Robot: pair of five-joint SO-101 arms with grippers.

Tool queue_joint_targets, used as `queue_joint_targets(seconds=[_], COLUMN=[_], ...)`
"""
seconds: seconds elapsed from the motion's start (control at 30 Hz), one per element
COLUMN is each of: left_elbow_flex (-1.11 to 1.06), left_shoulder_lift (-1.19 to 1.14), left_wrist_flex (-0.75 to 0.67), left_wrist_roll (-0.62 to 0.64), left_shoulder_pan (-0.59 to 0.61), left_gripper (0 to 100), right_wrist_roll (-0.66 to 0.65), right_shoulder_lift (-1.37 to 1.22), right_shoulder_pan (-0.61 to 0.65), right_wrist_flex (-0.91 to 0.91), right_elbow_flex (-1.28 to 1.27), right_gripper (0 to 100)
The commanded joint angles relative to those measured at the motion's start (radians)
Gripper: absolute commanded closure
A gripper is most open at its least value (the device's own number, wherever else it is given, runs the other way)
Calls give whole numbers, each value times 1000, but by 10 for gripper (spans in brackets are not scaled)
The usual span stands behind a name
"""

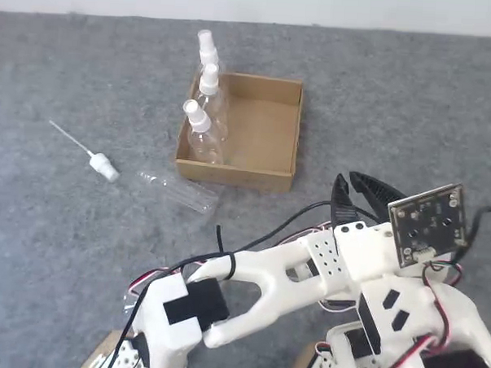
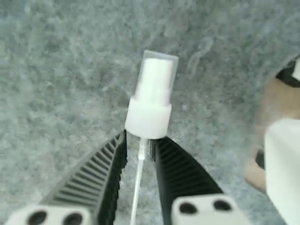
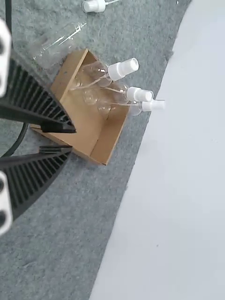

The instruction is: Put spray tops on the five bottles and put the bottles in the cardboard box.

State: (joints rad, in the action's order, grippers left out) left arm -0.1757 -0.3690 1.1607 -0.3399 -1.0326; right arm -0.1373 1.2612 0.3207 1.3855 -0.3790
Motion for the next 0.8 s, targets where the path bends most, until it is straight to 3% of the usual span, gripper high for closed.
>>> queue_joint_targets(seconds=[0.0, 0.2, 0.37, 0.77], left_elbow_flex=[53, 77, 114, 139], left_shoulder_lift=[12, 14, 12, 14], left_wrist_flex=[18, 58, 87, 144], left_wrist_roll=[-8, 18, 34, 3], left_shoulder_pan=[2, 23, 17, -51], left_gripper=[928, 914, 779, 768], right_wrist_roll=[-12, -18, -20, -20], right_shoulder_lift=[7, 7, 7, 7], right_shoulder_pan=[-18, -19, -19, -19], right_wrist_flex=[-39, -77, -104, -105], right_elbow_flex=[8, 8, 12, 49], right_gripper=[982, 982, 982, 982])
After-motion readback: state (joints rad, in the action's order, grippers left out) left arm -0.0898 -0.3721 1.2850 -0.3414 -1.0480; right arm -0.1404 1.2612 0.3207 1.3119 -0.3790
